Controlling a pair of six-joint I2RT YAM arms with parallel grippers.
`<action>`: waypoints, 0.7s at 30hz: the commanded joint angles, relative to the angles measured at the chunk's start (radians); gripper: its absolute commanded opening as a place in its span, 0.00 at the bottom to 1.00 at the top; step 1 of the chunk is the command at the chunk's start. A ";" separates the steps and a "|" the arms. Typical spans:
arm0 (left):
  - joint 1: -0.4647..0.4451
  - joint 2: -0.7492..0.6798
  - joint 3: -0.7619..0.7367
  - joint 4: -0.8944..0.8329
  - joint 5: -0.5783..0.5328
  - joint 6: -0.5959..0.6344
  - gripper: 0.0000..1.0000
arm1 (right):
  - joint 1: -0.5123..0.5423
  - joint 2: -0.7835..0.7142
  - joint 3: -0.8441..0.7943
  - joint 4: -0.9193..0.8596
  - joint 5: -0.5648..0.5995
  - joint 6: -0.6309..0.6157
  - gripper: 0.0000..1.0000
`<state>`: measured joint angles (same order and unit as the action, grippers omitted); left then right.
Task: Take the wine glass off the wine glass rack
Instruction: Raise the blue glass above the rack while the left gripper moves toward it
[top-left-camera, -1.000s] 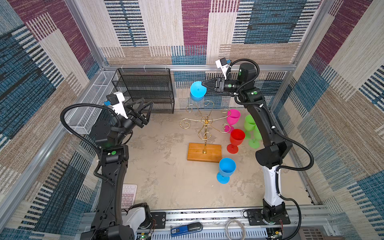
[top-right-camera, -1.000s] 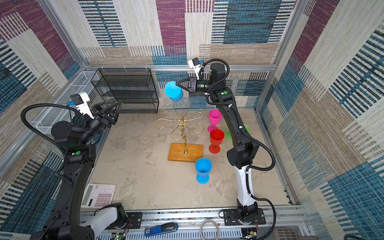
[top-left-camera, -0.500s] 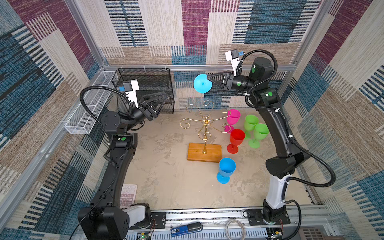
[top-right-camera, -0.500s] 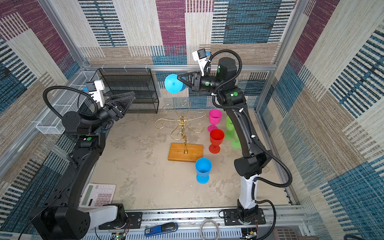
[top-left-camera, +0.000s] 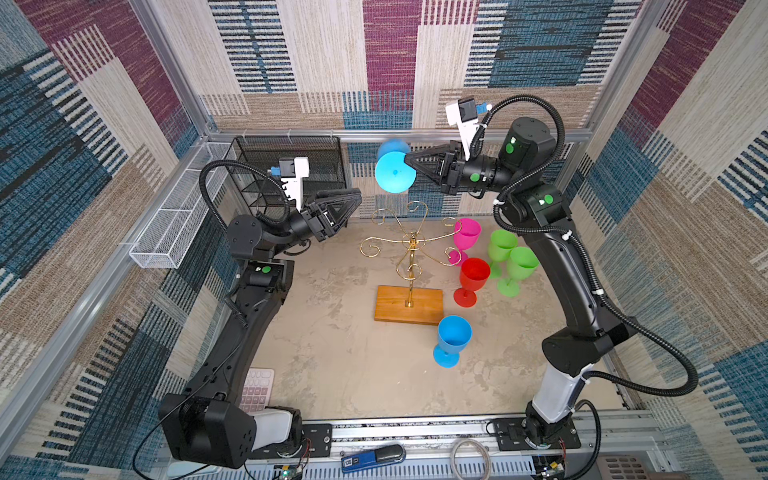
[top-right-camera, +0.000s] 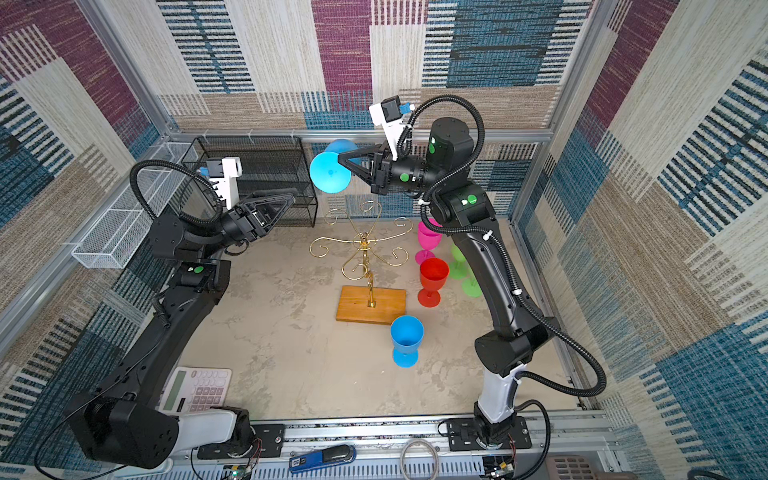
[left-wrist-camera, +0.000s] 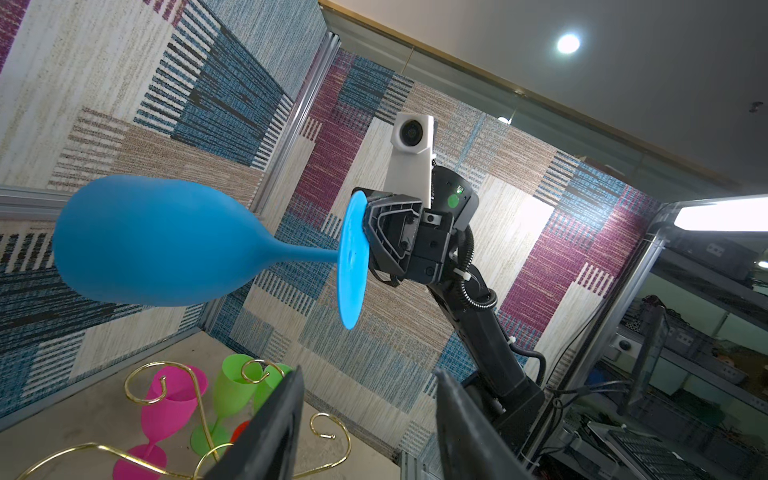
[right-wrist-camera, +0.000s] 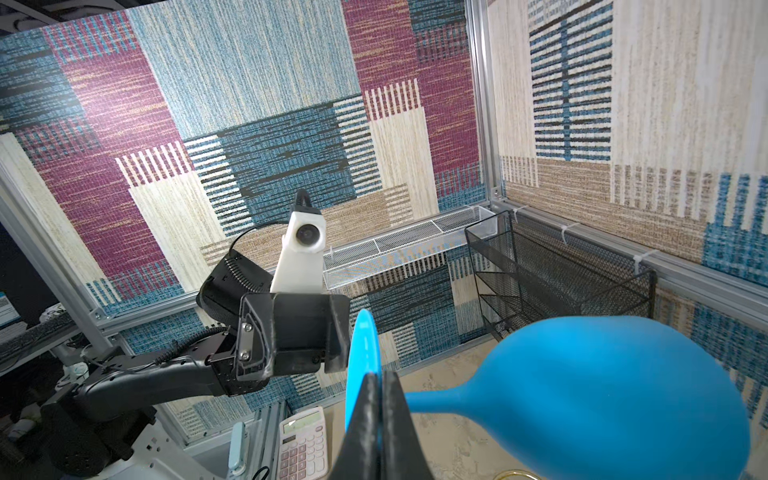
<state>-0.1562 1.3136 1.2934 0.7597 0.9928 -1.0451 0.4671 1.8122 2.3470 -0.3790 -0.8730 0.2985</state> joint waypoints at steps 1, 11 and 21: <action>-0.012 0.009 0.015 0.046 -0.017 -0.014 0.53 | 0.021 -0.011 -0.005 0.032 0.024 -0.024 0.00; -0.039 0.032 0.018 0.092 -0.043 -0.036 0.49 | 0.082 -0.021 -0.029 0.032 0.058 -0.043 0.00; -0.059 0.036 0.025 0.111 -0.048 -0.046 0.39 | 0.147 -0.007 -0.036 0.031 0.116 -0.067 0.00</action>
<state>-0.2119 1.3483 1.3098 0.8223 0.9463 -1.0733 0.6044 1.8004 2.3074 -0.3798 -0.7837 0.2459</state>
